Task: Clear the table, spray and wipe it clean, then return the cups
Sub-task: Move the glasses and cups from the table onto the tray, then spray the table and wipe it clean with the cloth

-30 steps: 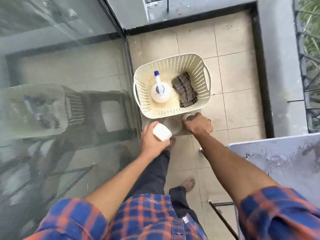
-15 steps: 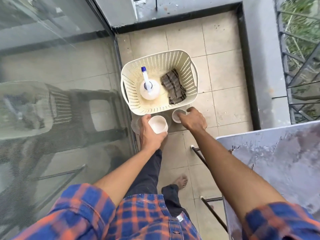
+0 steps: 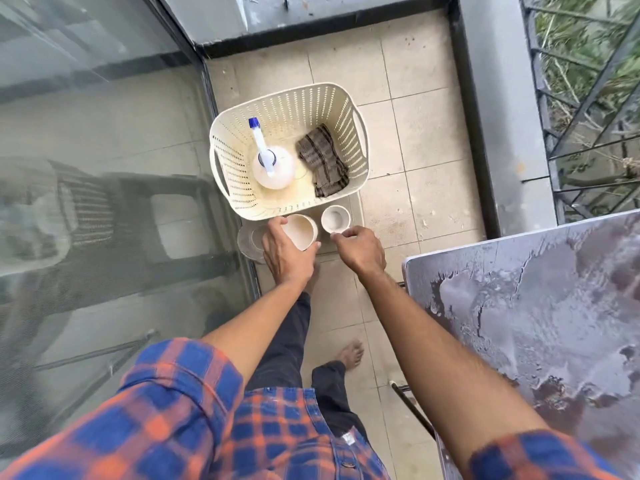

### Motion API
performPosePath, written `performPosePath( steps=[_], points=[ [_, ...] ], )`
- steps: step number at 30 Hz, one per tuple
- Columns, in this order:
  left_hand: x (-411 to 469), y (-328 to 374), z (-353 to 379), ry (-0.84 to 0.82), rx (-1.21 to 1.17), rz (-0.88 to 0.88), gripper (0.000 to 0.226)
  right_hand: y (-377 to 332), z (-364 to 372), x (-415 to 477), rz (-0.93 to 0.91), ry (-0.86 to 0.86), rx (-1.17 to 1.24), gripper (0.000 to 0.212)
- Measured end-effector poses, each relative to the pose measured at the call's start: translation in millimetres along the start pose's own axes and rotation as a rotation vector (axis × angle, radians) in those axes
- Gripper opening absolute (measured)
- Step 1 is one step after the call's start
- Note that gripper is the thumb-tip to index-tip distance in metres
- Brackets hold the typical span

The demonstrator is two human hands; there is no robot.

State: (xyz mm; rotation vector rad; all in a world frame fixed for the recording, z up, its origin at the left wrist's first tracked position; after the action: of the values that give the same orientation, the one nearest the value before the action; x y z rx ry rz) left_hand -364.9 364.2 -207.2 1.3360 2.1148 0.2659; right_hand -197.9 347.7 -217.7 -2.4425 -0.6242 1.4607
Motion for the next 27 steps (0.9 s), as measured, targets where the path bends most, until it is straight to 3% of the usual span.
performPosePath(
  steps=[5, 12, 15, 18, 22, 27],
  points=[
    [0.9, -8.7, -3.7, -0.027, 0.027, 0.046, 0.073, -0.8, 0.7, -3.4, -0.019, 0.008, 0.015, 0.032],
    [4.9, -3.6, -55.4, 0.057, -0.11, 0.154, 0.036, -21.1, -20.0, -11.6, -0.083, 0.094, 0.105, 0.028],
    [32.7, 1.5, -89.1, 0.085, -0.144, 0.203, 0.035, -41.2, -31.3, -19.4, -0.149, 0.147, 0.171, 0.023],
    [68.2, 6.7, -110.5, 0.041, -0.151, 0.198, 0.047, -69.3, -35.6, -22.5, -0.258, 0.158, 0.206, 0.021],
    [103.5, 16.8, -105.6, -0.178, -0.094, 0.181, 0.078, -108.3, -23.4, -13.2, -0.386, 0.076, 0.191, 0.018],
    [139.0, 46.1, -89.3, -0.31, 0.061, 0.169, 0.11, -145.7, 4.3, 30.4, -0.401, -0.031, 0.005, 0.049]
  ],
)
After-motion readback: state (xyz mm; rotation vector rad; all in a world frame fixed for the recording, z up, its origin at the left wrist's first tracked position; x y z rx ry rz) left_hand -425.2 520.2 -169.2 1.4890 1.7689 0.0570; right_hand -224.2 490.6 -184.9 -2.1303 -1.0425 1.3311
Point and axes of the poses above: each hand's wrist, its own x-axis towards the middle knuckle, its own z-axis out of the palm, y = z × x, the point moved 5 cm from there along x, towards the middle knuckle, and after that the axes turned 9 degrees about x, right-handed, at the moved point
